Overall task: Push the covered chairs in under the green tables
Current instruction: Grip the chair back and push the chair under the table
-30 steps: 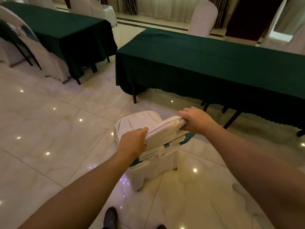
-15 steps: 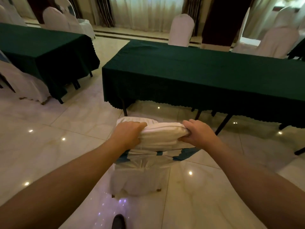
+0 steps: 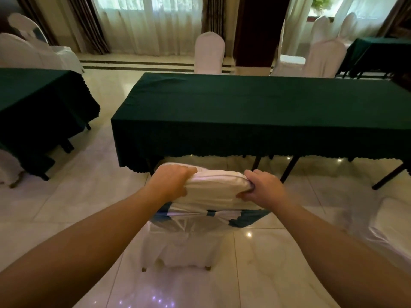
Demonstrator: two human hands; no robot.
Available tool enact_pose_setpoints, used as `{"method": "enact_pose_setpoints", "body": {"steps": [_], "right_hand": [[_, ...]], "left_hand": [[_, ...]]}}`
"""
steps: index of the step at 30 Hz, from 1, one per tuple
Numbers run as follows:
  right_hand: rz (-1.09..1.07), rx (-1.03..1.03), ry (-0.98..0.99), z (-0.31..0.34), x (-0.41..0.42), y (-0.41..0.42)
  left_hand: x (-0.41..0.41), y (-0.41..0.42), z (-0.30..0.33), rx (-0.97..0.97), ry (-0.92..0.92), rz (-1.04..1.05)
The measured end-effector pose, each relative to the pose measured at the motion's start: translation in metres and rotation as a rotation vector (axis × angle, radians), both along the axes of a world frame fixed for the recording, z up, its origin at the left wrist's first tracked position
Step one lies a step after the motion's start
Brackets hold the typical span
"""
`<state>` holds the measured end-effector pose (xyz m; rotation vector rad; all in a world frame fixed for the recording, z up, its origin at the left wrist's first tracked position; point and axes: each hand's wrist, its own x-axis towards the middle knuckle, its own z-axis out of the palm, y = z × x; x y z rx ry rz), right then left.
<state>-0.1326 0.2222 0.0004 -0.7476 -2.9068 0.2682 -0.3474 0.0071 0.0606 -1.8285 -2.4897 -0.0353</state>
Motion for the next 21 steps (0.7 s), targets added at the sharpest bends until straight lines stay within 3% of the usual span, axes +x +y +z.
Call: {"method": "enact_pose_setpoints", "body": {"steps": [8, 21], "right_hand": [[-0.033, 0.016, 0.018, 0.009, -0.075, 0.072], [0.032, 0.025, 0.006, 0.019, -0.209, 0.261]], "left_hand": [[-0.078, 0.08, -0.002, -0.021, -0.004, -0.013], [-0.212, 0.267, -0.007, -0.124, 0.045, 0.055]]}}
